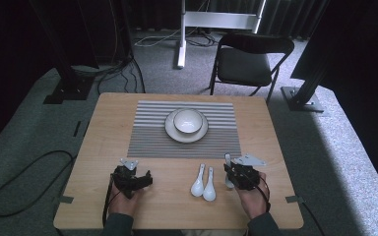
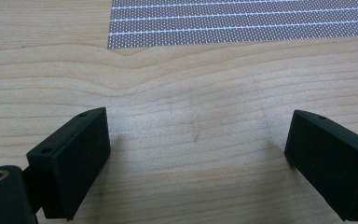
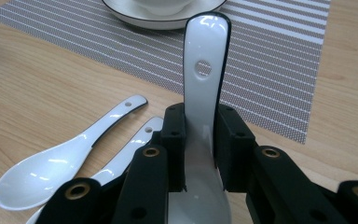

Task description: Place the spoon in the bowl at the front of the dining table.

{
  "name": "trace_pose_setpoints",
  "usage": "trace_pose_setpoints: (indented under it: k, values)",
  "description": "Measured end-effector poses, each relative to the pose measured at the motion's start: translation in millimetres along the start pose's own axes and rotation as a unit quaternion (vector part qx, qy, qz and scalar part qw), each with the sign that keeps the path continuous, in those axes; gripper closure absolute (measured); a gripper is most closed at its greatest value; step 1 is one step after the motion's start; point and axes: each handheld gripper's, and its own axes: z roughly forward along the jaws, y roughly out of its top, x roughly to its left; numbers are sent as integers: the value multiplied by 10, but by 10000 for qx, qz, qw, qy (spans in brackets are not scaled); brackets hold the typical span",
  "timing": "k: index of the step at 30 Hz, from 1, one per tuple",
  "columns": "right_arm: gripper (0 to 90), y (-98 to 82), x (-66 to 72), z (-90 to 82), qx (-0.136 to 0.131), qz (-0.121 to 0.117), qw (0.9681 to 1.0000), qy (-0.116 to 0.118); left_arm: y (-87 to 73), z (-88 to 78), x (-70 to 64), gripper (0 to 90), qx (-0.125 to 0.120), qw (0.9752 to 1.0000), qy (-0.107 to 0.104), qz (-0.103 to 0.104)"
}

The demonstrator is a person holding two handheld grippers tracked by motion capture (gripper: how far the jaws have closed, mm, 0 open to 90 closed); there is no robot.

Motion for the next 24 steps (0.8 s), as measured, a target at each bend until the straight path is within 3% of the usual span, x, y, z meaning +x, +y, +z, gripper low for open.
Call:
trace_pose_setpoints:
  k: [24]
  values:
    - [753, 137, -49, 15, -101, -66, 9999, -30, 2, 0, -4, 70, 8, 10000, 6, -4]
